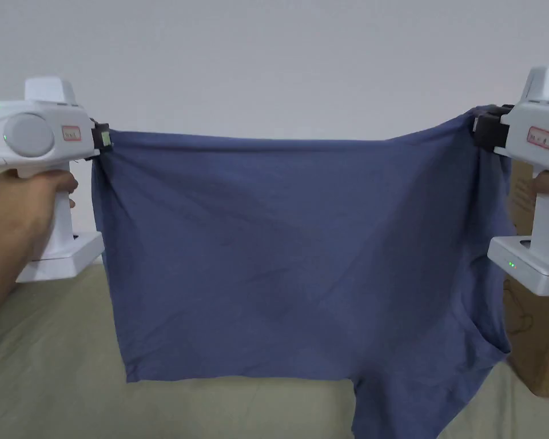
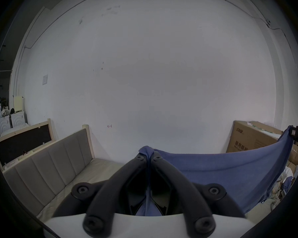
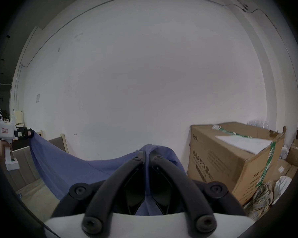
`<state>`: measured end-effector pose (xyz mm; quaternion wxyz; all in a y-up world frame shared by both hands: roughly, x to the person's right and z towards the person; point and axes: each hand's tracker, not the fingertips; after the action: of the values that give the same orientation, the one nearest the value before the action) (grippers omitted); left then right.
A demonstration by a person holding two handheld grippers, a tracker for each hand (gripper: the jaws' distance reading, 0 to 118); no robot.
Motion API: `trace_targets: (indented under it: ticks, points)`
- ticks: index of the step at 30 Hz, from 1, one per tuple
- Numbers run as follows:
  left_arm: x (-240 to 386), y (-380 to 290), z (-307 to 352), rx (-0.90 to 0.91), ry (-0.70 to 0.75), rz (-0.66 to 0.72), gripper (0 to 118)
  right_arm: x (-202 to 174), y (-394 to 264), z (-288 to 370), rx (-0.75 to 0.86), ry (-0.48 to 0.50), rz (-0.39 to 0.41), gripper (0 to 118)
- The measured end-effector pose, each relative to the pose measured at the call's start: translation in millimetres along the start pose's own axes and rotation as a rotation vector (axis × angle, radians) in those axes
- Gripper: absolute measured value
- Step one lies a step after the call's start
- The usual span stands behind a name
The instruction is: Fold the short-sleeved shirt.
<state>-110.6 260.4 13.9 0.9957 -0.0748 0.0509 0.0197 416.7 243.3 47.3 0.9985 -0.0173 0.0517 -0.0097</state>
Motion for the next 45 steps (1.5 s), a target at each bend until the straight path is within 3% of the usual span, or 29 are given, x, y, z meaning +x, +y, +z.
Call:
trace_targets:
  ticks: [7, 14, 30, 39, 45]
  points:
    - [2, -107, -57, -0.136, -0.020, 0.032, 0, 20, -105, -36, -0.132, 0.030, -0.111, 2]
    - [-2, -216, -45, -0.281, -0.040, 0.004, 0, 26, -207, -18, -0.283, 0.033, -0.162, 2]
    - [-47, -387, 164, -0.578, -0.054, -0.002, 0, 15, -327, 220, -0.538, 0.090, -0.284, 2]
    - [-65, -453, 271, -0.690, -0.037, 0.006, 0, 0, -384, 345, -0.669, 0.045, -0.349, 2]
    - [-67, -491, 302, -0.764, -0.019, -0.035, 0, -1, -432, 379, -0.762, -0.015, -0.374, 2]
